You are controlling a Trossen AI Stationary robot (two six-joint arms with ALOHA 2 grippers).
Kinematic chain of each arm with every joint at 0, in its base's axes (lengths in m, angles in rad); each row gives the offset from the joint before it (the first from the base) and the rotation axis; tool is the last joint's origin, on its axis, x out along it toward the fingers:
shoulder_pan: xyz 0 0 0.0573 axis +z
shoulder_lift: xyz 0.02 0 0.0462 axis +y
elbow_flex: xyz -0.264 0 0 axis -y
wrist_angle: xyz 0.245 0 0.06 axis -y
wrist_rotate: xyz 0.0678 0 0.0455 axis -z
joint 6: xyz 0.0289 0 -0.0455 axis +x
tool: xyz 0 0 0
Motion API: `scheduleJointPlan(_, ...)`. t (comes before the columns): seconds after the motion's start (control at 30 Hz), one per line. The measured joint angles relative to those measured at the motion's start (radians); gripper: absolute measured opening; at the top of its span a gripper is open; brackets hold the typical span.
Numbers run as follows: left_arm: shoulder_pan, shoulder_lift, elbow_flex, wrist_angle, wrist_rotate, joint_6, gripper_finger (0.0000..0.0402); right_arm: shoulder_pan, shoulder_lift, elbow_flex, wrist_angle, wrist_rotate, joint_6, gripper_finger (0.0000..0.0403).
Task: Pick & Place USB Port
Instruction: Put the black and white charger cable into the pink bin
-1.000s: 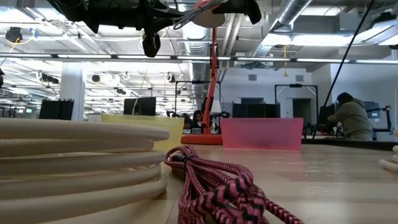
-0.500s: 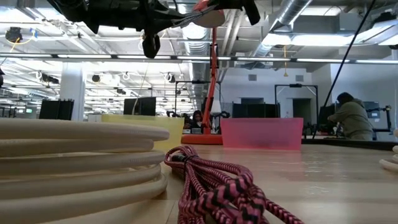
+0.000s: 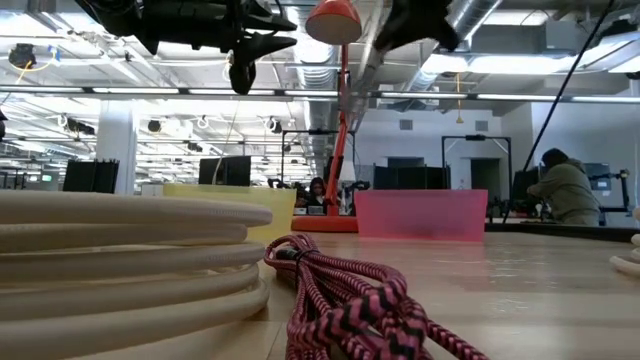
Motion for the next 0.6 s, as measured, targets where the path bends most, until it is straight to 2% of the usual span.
scheduleJointPlan(0.33, 0.0, 0.0, 0.0, -0.004, -0.002, 0.0, 0.0104, -0.139, -0.06, 0.0, -0.22, -0.004, 0.056, 0.0018)
scheduleJointPlan(0.43, 0.0, 0.0, 0.0, -0.004, -0.002, -0.001, 0.0104, -0.197, -0.055, 0.0, -0.29, -0.057, 0.069, 0.0018)
scheduleJointPlan(0.6, 0.0, 0.0, 0.0, -0.005, -0.003, -0.001, 0.0104, -0.291, -0.021, 0.0, -0.314, -0.19, 0.064, 0.0018)
